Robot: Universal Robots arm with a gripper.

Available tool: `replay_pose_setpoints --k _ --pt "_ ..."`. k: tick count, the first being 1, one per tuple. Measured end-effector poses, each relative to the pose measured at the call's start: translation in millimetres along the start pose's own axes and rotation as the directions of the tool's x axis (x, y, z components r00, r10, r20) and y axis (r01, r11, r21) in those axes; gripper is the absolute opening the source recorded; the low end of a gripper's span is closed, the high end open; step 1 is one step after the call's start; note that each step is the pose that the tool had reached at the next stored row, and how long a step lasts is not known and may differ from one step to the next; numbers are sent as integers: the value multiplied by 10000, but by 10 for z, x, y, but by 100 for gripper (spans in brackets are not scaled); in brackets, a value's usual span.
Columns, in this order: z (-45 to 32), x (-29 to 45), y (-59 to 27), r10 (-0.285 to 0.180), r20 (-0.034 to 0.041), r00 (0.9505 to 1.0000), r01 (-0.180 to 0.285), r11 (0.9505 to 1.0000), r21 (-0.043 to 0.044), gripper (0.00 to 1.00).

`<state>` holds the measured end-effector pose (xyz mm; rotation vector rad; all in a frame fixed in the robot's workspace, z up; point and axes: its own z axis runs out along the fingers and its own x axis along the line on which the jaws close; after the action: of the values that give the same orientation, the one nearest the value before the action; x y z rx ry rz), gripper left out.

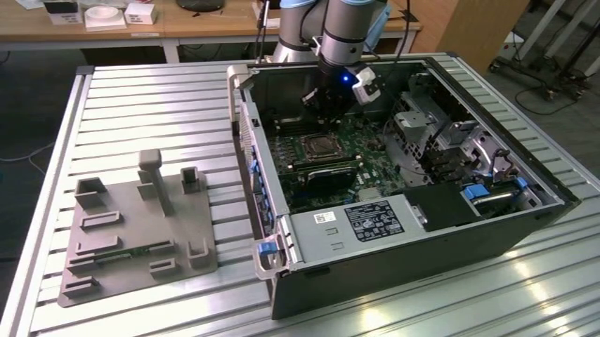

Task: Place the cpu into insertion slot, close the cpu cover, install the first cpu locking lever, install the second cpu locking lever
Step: 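Install the first cpu locking lever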

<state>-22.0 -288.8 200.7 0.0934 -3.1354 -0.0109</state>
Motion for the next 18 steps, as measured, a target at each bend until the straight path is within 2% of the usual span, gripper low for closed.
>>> replay_pose_setpoints --k 6,18 --pt "-33 0 1 -10 2 10000 10 10000 -2 11" --pt "-29 0 12 -230 2 9997 230 9997 -69 11"
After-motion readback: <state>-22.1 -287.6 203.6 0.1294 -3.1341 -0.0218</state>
